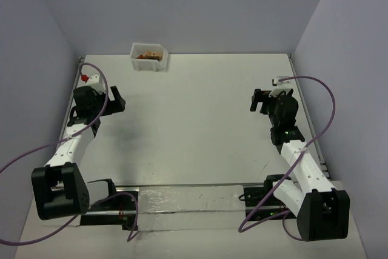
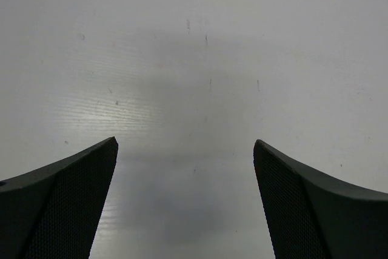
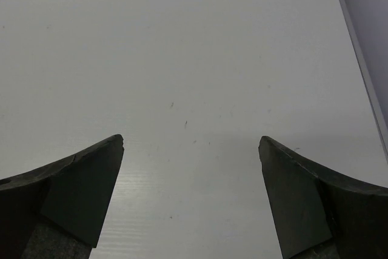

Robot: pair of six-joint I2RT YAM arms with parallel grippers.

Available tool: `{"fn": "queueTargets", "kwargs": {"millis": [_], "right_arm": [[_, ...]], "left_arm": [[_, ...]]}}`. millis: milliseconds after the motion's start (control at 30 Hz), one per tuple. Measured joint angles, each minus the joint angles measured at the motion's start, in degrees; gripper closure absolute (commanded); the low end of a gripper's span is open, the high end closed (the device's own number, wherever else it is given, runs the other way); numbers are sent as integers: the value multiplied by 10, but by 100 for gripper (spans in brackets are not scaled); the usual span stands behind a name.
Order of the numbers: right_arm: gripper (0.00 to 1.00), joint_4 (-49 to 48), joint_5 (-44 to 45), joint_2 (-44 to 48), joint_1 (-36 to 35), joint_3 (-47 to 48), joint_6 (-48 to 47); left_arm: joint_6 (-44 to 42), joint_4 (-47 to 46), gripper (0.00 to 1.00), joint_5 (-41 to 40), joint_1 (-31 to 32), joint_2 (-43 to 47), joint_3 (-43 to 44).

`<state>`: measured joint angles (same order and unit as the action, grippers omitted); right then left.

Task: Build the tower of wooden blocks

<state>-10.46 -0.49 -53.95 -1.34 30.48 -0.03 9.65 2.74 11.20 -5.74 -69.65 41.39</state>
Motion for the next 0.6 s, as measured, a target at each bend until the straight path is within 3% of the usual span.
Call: {"fn": "queueTargets", "kwargs": {"millis": [300, 467, 600], "right_arm": [[0, 0, -1, -6, 2, 0, 0], [0, 0, -1, -20, 3, 0, 0], [0, 0, -1, -33, 3, 0, 0]], "left_arm": [[84, 15, 1, -102, 39, -17, 33], [123, 39, 5, -180, 106, -83, 139], [159, 72, 6, -213, 142, -185, 276]]}}
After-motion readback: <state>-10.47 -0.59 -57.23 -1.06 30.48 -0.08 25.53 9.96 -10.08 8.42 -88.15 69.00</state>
